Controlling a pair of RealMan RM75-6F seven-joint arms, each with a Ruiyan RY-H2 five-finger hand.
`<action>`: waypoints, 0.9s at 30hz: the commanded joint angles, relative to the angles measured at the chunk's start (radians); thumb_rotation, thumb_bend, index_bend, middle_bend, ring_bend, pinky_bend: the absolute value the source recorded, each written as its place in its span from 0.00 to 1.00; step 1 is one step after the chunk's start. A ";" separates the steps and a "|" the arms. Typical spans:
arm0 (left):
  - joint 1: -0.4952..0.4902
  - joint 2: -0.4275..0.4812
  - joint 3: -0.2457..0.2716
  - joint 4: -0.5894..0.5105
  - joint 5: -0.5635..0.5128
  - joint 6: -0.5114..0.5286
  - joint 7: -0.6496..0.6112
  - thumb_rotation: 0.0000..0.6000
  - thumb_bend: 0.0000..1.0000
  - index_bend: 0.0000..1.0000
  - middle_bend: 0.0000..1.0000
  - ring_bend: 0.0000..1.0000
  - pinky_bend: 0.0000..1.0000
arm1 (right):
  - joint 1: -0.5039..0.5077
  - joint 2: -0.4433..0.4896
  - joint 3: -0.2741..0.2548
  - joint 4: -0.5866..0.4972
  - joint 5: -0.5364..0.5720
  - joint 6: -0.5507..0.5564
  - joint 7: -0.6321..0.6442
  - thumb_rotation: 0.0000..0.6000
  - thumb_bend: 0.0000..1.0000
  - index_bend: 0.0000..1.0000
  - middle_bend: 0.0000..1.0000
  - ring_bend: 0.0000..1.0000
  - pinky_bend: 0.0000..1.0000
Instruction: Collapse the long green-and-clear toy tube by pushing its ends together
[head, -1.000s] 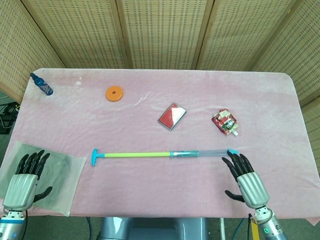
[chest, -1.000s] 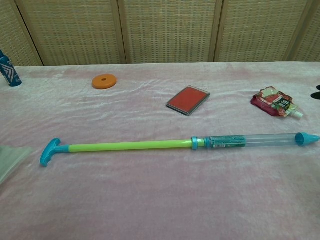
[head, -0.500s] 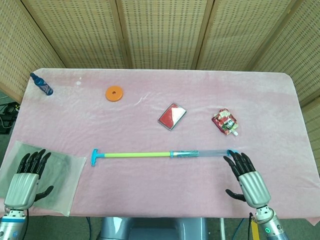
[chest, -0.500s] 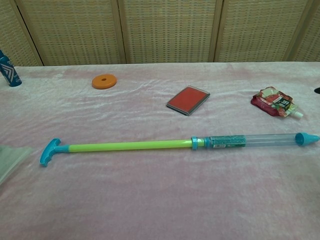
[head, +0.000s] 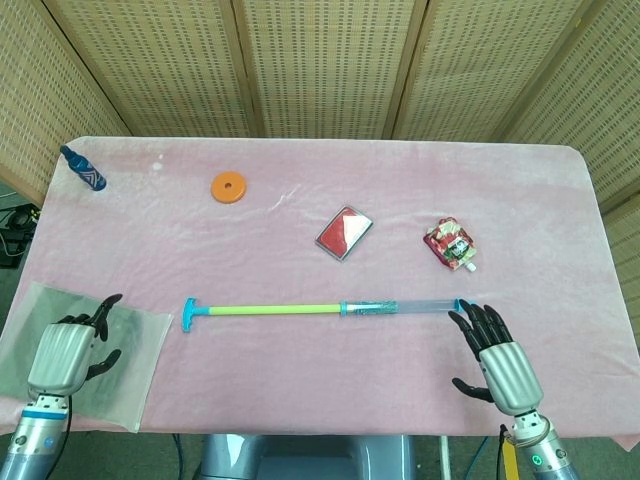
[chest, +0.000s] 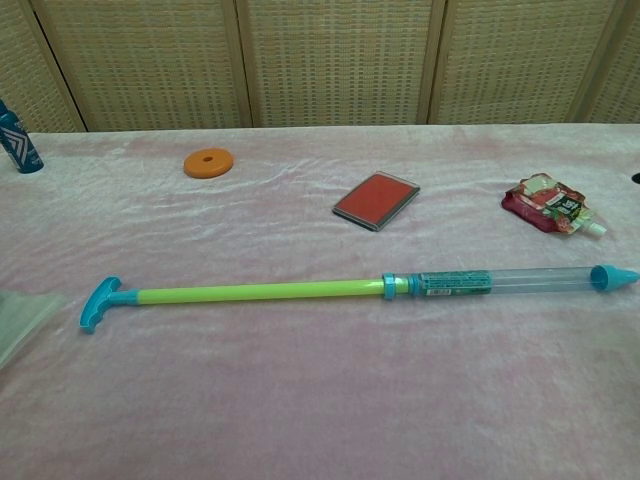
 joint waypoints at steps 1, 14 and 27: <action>-0.053 -0.024 -0.044 -0.033 -0.065 -0.068 0.054 1.00 0.26 0.26 0.76 0.69 0.69 | 0.000 0.001 0.000 -0.001 0.002 -0.002 0.003 1.00 0.17 0.09 0.00 0.00 0.02; -0.248 -0.128 -0.164 -0.085 -0.467 -0.247 0.357 1.00 0.31 0.35 0.83 0.75 0.73 | 0.004 0.002 -0.002 0.003 0.009 -0.016 0.018 1.00 0.17 0.09 0.00 0.00 0.02; -0.410 -0.257 -0.194 -0.024 -0.767 -0.264 0.522 1.00 0.31 0.35 0.83 0.75 0.73 | 0.006 0.006 -0.002 0.002 0.012 -0.020 0.033 1.00 0.17 0.09 0.00 0.00 0.02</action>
